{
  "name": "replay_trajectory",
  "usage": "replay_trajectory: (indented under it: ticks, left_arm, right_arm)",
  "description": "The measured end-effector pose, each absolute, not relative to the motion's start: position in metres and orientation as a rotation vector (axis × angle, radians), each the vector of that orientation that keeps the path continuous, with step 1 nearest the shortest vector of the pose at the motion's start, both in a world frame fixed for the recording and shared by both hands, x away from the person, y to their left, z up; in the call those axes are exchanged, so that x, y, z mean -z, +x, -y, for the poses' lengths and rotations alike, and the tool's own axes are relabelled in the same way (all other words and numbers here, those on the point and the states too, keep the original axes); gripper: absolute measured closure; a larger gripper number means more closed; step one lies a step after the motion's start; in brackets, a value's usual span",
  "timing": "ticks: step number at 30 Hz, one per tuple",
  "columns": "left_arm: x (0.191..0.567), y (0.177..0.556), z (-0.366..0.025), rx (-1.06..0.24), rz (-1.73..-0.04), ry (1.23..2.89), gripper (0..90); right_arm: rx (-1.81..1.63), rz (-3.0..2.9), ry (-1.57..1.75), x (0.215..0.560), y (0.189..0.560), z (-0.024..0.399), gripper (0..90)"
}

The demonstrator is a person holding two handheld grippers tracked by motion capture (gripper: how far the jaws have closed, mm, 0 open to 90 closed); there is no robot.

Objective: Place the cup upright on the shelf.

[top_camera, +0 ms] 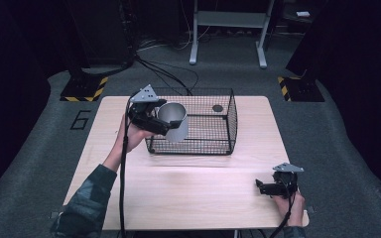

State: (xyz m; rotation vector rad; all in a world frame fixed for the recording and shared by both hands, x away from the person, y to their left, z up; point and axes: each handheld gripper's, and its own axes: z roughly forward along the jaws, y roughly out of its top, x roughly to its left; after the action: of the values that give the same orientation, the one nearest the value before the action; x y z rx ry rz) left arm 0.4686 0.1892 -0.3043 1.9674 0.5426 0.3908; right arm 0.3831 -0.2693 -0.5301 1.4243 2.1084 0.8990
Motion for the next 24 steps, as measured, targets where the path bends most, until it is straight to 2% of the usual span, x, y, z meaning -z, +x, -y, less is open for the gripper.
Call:
replay_trajectory:
  ticks: [24]
  left_arm:
    - [0.311, 0.503, -0.171, -0.407, -0.588, 1.988, 5.7]
  right_arm:
    - [-0.898, -2.111, 1.429, 0.53, 0.383, 0.269, 0.7]
